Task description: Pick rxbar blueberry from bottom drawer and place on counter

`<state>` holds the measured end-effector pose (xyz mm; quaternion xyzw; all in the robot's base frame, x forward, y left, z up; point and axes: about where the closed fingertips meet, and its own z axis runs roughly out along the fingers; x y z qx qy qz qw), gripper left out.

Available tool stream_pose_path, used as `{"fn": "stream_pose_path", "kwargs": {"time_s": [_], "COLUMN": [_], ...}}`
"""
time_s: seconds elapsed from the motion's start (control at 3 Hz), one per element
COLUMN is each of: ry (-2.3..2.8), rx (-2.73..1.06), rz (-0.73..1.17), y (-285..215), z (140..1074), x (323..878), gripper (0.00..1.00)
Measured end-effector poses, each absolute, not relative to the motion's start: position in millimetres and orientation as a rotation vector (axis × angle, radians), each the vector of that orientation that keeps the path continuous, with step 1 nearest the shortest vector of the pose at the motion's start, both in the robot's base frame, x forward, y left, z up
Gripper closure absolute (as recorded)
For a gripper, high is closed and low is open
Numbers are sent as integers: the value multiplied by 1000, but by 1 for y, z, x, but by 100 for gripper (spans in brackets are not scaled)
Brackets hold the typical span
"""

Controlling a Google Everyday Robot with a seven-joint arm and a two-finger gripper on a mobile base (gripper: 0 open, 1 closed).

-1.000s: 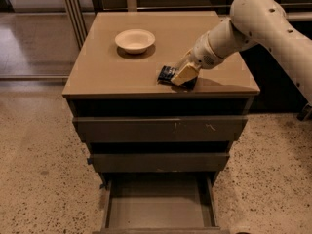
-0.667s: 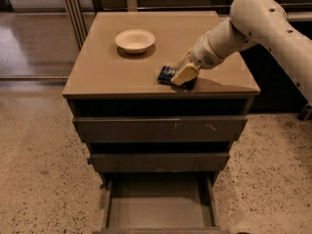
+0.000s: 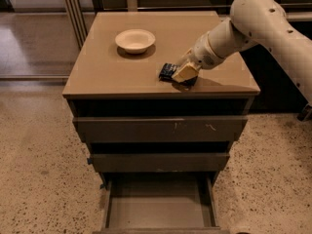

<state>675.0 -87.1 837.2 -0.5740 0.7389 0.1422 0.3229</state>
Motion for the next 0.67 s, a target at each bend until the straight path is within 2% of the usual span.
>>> {"fn": "stream_pose_path", "kwargs": {"time_s": [0.33, 0.67], "ry": [1939, 1939], "rx": [-1506, -1506], "rz": [373, 373], "y": [-87, -87], "z": [837, 837], "x": [675, 675], "gripper": [6, 0]}}
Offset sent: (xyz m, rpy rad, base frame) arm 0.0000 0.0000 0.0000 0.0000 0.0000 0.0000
